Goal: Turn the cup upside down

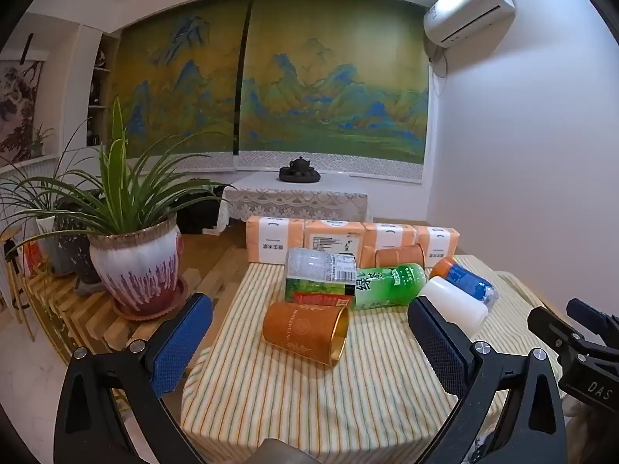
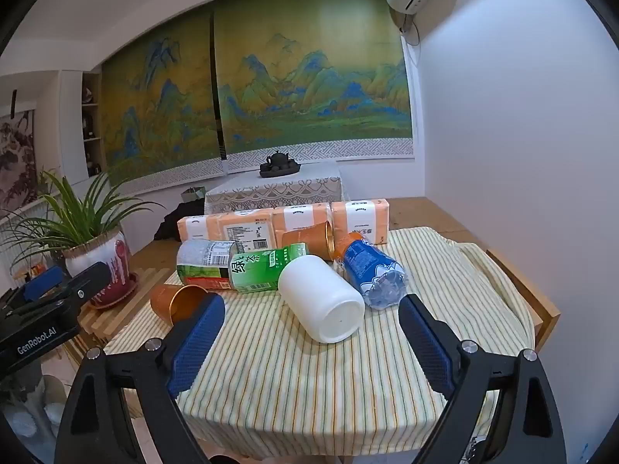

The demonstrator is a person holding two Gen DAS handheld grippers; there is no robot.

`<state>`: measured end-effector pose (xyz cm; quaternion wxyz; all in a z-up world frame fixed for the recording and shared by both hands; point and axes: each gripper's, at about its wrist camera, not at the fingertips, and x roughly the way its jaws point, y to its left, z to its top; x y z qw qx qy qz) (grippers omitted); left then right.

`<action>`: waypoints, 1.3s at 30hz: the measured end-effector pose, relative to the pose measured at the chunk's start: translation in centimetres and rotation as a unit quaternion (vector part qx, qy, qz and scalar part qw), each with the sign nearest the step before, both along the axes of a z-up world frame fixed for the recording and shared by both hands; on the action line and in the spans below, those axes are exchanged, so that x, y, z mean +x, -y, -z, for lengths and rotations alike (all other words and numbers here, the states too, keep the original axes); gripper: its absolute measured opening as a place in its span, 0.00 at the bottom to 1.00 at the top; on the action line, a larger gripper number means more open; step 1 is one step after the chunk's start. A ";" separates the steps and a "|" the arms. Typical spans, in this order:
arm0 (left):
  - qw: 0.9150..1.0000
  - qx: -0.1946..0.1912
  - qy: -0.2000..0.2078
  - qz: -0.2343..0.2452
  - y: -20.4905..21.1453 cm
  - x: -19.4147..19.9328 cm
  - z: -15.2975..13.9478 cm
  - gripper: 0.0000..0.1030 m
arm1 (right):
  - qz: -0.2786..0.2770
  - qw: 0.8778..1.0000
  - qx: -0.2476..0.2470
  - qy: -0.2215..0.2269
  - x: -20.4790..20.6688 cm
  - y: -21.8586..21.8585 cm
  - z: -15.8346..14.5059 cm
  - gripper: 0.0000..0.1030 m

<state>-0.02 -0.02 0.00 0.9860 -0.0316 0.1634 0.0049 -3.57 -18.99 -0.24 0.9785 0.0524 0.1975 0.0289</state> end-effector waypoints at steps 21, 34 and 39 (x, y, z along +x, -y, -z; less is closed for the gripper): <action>1.000 0.000 -0.010 0.001 -0.1 0.2 0.5 0.99 | -0.004 1.000 0.001 -0.007 0.2 0.1 0.6 0.87; 1.000 -0.002 -0.013 -0.001 -0.5 0.5 0.5 0.99 | -0.003 1.000 0.002 -0.009 0.4 0.0 0.6 0.87; 1.000 -0.002 -0.013 -0.001 -0.5 0.5 0.4 0.99 | -0.003 1.000 0.002 -0.009 0.4 0.0 0.5 0.87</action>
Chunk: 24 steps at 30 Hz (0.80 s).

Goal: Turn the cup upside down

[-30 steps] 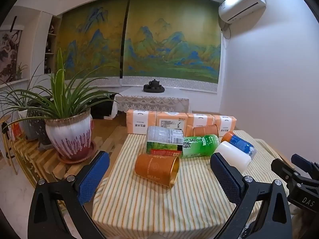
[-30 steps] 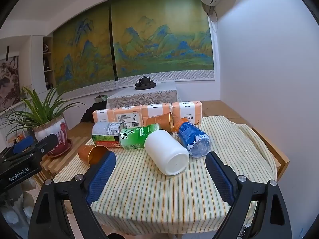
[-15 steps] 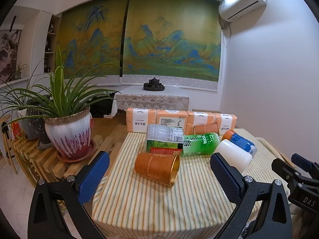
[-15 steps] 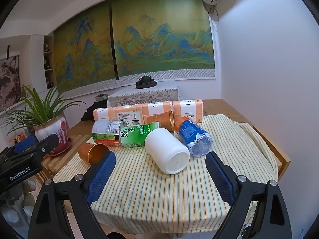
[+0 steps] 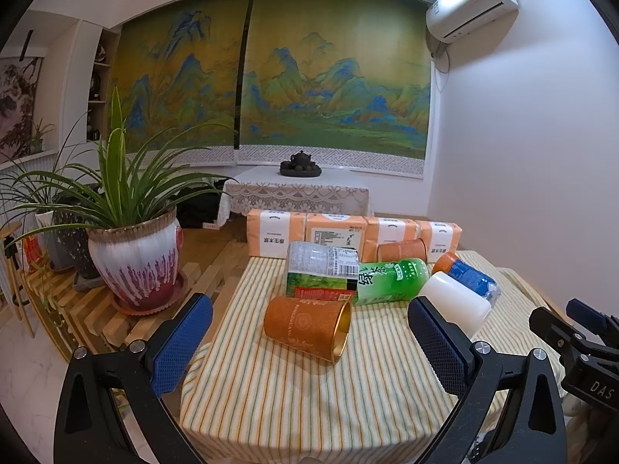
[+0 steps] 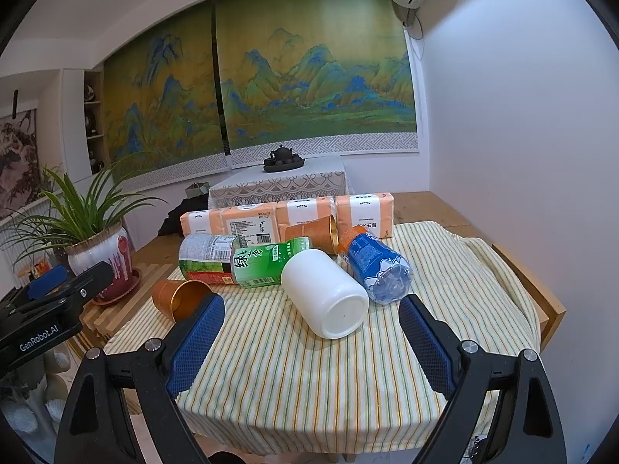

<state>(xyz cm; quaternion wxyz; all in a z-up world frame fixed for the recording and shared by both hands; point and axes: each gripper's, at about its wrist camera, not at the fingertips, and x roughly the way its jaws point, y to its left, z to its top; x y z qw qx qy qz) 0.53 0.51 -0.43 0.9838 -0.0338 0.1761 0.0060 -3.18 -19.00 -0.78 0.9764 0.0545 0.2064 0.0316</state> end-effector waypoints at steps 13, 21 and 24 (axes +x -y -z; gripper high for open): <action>1.000 0.001 -0.001 0.000 0.1 0.1 0.0 0.99 | -0.002 1.000 0.000 -0.001 0.0 0.0 0.0 0.87; 1.000 0.001 -0.001 0.001 0.2 0.1 0.0 0.99 | -0.002 1.000 0.000 -0.001 0.1 0.0 0.0 0.87; 1.000 0.001 -0.001 0.001 0.2 0.1 0.0 0.99 | -0.002 1.000 -0.001 -0.001 0.1 0.0 0.0 0.87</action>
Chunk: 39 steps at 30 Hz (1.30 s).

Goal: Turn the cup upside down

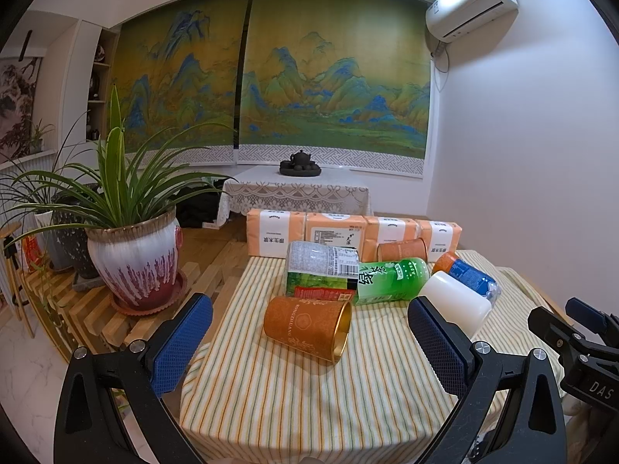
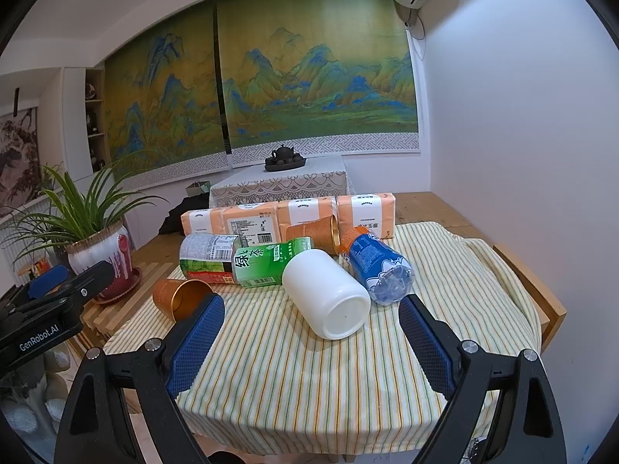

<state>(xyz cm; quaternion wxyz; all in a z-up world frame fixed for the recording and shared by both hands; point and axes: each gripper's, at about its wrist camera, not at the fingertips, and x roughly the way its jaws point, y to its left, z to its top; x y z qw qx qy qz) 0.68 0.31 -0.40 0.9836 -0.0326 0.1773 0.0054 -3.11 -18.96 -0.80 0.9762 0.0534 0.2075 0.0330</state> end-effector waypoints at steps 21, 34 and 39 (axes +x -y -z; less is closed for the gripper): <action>1.000 0.000 -0.008 0.002 -0.2 0.6 0.3 0.99 | -0.008 1.000 -0.001 -0.006 0.5 -0.5 0.3 0.87; 0.999 0.003 -0.037 -0.013 -4.0 1.0 2.4 0.99 | -0.136 0.989 -0.027 -0.044 6.8 -2.9 -0.3 0.92; 0.998 0.007 -0.049 -0.032 -6.2 0.8 3.2 0.99 | -0.163 0.984 -0.047 -0.059 9.6 -4.1 -0.3 0.92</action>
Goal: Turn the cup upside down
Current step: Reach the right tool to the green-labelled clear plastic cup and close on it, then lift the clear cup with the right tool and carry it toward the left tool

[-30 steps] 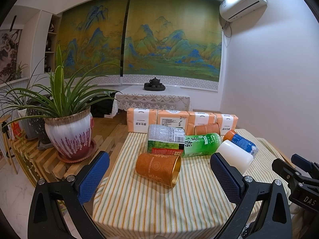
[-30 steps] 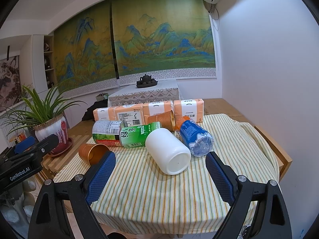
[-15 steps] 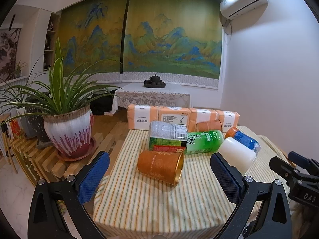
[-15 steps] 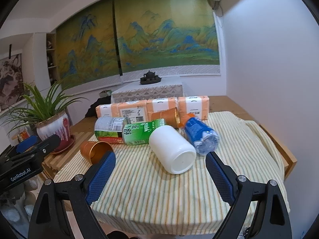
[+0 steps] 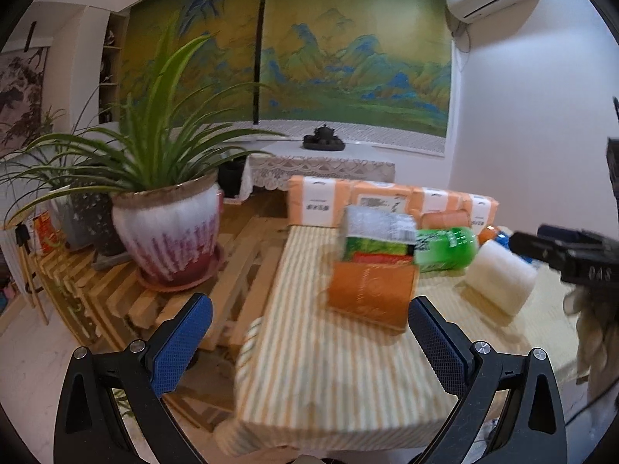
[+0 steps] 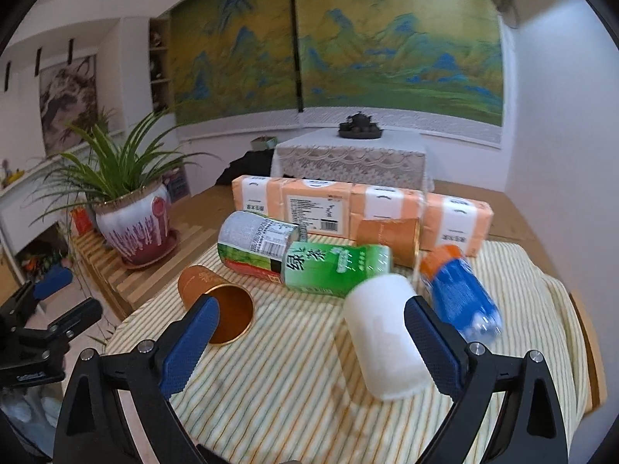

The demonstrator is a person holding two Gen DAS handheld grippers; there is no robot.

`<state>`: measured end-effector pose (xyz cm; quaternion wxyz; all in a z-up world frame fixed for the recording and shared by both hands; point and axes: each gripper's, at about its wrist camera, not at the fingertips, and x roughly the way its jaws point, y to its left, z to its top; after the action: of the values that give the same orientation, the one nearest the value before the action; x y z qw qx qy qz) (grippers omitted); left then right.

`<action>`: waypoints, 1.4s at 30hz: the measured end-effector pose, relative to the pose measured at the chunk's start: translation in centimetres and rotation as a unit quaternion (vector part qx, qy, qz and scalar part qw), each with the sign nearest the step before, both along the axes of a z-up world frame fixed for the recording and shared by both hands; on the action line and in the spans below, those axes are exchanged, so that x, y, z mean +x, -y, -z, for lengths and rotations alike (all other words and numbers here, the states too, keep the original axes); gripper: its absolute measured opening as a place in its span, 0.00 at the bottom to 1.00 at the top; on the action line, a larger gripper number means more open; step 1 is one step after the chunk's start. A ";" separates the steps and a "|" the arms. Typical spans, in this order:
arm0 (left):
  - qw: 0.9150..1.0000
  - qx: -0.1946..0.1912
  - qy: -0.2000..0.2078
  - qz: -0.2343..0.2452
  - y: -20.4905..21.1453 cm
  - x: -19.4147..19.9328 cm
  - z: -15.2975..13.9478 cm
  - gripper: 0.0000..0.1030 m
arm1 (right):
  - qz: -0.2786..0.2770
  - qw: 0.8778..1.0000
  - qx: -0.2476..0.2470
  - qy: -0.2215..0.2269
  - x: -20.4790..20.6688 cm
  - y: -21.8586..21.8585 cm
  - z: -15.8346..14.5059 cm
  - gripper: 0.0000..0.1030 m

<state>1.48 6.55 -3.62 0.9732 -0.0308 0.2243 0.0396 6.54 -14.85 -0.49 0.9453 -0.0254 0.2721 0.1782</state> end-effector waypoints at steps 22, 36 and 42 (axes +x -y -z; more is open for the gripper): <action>0.998 -0.015 -0.034 -0.054 -6.8 1.4 2.4 0.99 | -0.194 0.964 -0.164 -0.074 12.3 -10.6 0.1 0.92; 0.995 -0.040 -0.049 -0.083 -9.9 2.4 3.5 0.99 | -0.291 0.901 -0.304 -0.107 15.5 -16.7 2.7 0.92; 0.993 -0.045 -0.052 -0.092 -11.0 2.7 3.9 0.99 | -0.312 0.870 -0.366 -0.113 16.5 -18.5 4.8 0.92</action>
<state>4.14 17.54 -7.51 0.9500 -0.0934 0.2725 0.1207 23.00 3.66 -5.25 0.7264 -0.4323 0.4008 0.3533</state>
